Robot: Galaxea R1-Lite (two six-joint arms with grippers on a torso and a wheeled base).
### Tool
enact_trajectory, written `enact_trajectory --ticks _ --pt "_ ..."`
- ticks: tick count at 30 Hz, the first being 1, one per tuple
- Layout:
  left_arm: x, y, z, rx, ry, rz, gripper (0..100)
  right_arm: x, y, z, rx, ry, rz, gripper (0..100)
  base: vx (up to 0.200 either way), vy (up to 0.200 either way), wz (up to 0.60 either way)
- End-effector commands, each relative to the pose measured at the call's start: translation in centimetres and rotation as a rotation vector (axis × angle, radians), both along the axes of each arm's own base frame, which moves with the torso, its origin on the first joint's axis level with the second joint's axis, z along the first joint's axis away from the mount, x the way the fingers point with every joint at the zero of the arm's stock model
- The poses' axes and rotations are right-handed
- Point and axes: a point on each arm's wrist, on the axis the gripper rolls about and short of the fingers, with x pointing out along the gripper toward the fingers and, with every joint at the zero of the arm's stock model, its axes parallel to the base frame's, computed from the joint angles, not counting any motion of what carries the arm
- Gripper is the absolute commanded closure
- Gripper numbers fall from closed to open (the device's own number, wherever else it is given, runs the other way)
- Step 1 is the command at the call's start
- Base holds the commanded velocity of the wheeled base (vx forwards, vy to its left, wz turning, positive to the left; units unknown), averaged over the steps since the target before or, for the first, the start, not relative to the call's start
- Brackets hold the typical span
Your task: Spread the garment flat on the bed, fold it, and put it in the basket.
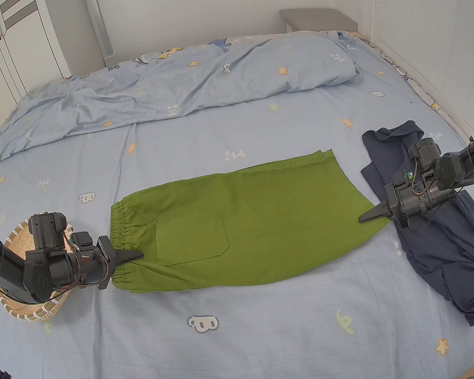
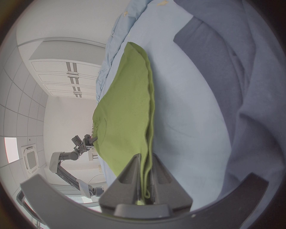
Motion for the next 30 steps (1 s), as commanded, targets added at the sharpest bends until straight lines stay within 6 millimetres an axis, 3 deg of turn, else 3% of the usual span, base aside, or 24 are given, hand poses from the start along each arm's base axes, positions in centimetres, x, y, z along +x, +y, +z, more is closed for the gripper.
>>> enact_trajectory --ticks 1,3,8,13,19,21,22,30 --pt "-0.9 0.1 4.1 0.007 -0.026 0.001 100 -2.6 0.0 5.3 -0.008 -0.062 0.007 100 0.0 0.0 0.0" --pt "-1.6 0.1 4.7 0.009 -0.014 -0.001 100 -4.0 0.1 6.5 -0.01 -0.049 0.023 100 0.0 0.0 0.0" --pt "-3.1 0.5 4.1 0.018 0.015 0.006 100 -7.0 0.3 6.7 -0.027 -0.003 0.062 100 0.0 0.0 0.0" --pt "-7.2 0.5 3.1 0.048 0.054 -0.008 100 -12.0 1.2 4.4 -0.028 0.088 0.094 100 0.0 0.0 0.0" --pt "-12.6 0.6 2.0 0.072 0.093 -0.009 100 -17.8 2.5 0.6 -0.039 0.08 0.145 100 0.0 0.0 0.0" --pt "-13.4 0.7 1.9 0.076 0.093 -0.004 100 -18.7 2.6 0.2 -0.039 0.073 0.155 100 0.0 0.0 0.0" --pt "-15.1 0.7 1.5 0.086 0.099 -0.004 100 -20.6 2.8 -0.6 -0.04 0.065 0.17 100 0.0 0.0 0.0" --pt "-20.4 0.8 0.1 0.115 0.115 0.021 100 -25.4 2.6 -2.5 -0.041 0.069 0.19 100 0.0 0.0 0.0"
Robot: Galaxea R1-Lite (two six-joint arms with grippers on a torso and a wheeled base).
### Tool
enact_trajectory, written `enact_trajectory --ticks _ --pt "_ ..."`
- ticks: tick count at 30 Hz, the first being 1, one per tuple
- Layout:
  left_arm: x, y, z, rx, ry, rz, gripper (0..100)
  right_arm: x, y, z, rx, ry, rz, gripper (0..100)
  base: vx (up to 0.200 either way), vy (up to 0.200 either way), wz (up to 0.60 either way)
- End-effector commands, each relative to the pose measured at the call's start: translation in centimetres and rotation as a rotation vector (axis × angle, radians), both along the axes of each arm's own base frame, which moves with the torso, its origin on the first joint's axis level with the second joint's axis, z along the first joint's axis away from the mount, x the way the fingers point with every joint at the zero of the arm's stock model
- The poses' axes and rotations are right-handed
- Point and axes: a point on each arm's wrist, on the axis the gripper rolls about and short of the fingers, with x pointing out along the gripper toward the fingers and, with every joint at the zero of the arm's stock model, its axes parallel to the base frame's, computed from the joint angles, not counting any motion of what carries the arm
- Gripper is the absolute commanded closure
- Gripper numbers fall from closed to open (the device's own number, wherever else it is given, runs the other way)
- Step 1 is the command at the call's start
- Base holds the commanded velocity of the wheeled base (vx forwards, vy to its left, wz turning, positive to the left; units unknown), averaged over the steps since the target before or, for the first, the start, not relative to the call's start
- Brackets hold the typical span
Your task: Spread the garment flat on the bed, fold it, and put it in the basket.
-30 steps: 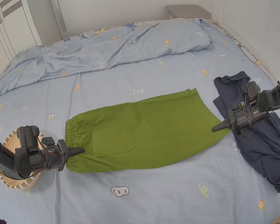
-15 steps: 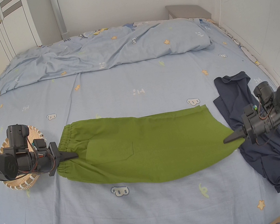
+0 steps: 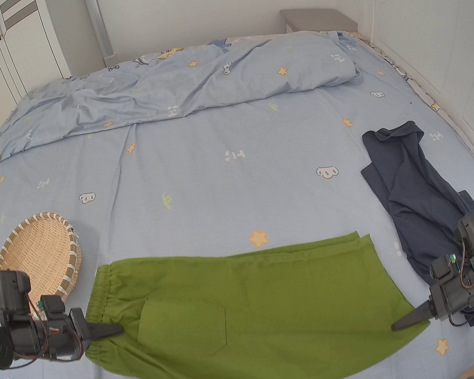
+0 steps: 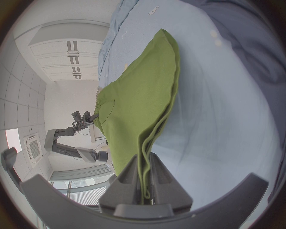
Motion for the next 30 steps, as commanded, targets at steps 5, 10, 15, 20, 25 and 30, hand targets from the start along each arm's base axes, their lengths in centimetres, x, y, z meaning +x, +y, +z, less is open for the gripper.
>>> enact_trajectory --ticks 5,10,15,20,25,30 --pt "-7.2 -0.1 -1.4 0.039 0.0 0.017 100 -5.8 0.1 -1.4 0.011 -0.065 0.044 100 0.0 0.0 0.0" --pt "-7.5 -0.2 -1.8 0.037 0.016 0.015 100 -5.7 0.1 -2.2 0.01 -0.054 0.046 100 0.0 0.0 0.0" --pt "-7.3 -0.1 -1.6 0.039 0.005 0.016 100 -5.6 0.2 -2.2 0.01 -0.055 0.047 0 0.0 0.0 0.0" --pt "-7.0 0.0 -1.4 0.042 -0.009 0.023 100 -5.5 0.2 -2.2 0.01 -0.059 0.046 0 0.0 0.0 0.0" --pt "-6.3 0.8 -0.2 0.071 -0.082 0.053 100 -4.3 0.1 -1.2 0.013 -0.121 0.024 0 0.0 0.0 0.0" --pt "-5.5 1.8 1.5 0.096 -0.121 0.089 100 -2.1 0.0 2.2 0.016 -0.261 -0.047 0 0.0 0.0 0.0"
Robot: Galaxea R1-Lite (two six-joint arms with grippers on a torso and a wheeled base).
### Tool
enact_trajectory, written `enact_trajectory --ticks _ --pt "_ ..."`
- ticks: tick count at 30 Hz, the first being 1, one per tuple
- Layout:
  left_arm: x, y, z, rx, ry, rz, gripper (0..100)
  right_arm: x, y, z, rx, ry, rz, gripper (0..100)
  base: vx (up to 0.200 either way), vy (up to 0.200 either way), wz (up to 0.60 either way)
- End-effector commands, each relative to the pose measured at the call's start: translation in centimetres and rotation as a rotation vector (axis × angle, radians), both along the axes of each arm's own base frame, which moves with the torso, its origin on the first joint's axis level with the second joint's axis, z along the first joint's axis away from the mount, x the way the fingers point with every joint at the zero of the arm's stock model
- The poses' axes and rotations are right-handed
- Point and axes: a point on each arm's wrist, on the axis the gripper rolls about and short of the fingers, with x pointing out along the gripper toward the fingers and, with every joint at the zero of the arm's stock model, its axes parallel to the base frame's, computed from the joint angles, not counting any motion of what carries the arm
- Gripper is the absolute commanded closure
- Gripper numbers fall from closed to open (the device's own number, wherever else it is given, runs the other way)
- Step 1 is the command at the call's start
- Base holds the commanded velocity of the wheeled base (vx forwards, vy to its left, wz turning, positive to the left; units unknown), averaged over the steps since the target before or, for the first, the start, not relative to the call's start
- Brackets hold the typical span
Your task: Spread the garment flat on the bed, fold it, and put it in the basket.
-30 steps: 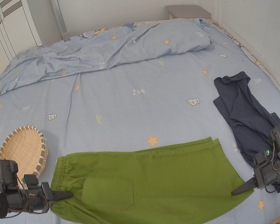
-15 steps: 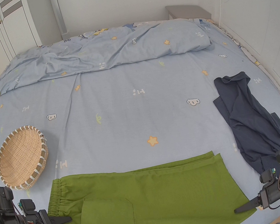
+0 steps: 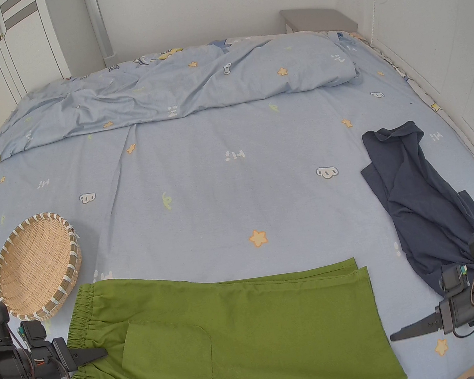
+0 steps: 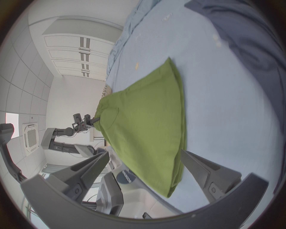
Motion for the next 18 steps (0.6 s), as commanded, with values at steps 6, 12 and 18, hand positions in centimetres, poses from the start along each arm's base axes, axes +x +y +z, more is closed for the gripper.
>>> enact_trajectory --ticks 6,12,18 --pt "1.1 2.2 3.4 0.088 -0.04 0.037 100 4.7 0.3 7.0 -0.016 -0.234 -0.13 0 0.0 0.0 0.0" --pt "0.7 4.6 4.8 0.183 -0.031 0.075 100 6.1 0.3 11.2 -0.001 -0.3 -0.143 0 0.0 0.0 0.0" --pt "0.5 5.0 5.3 0.23 -0.039 0.036 100 6.2 0.5 11.0 -0.003 -0.291 -0.136 0 0.0 0.0 0.0"
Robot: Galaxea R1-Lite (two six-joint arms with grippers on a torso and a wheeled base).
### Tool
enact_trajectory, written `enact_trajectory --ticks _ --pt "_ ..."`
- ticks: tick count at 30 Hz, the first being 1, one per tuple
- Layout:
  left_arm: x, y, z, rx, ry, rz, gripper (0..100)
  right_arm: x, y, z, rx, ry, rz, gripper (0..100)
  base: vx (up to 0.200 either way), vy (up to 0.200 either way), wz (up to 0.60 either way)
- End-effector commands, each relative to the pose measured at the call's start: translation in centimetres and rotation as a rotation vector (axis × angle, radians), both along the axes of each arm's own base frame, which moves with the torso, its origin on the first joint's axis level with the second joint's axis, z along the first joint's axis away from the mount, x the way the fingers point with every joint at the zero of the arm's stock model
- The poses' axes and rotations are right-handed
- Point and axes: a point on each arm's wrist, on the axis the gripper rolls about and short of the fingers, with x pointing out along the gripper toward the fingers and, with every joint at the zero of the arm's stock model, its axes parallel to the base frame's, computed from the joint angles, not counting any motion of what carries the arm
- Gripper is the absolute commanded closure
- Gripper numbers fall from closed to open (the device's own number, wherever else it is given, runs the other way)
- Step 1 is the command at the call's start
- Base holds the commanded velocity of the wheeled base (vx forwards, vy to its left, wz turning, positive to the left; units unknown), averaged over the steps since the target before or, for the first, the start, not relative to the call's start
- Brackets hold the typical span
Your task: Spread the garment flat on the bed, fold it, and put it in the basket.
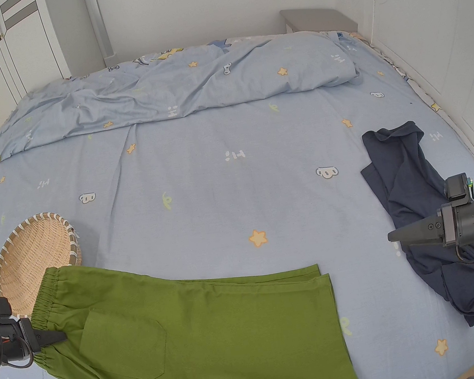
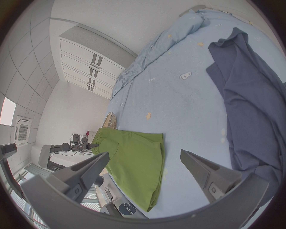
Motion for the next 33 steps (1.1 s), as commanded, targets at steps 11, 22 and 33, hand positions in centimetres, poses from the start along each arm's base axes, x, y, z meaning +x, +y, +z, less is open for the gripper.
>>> enact_trajectory --ticks 11,22,33 --pt "0.1 -4.2 6.1 0.07 -0.141 -0.269 100 -0.1 0.0 1.0 0.002 -0.026 -0.003 0 0.0 0.0 0.0" --pt "-2.1 -9.8 10.2 0.021 -0.232 -0.59 100 -0.1 0.1 0.8 -0.001 -0.02 -0.004 0 0.0 0.0 0.0" --pt "-0.2 -15.3 8.9 0.11 -0.197 -0.795 100 -0.1 0.1 0.8 -0.002 -0.019 -0.006 0 0.0 0.0 0.0"
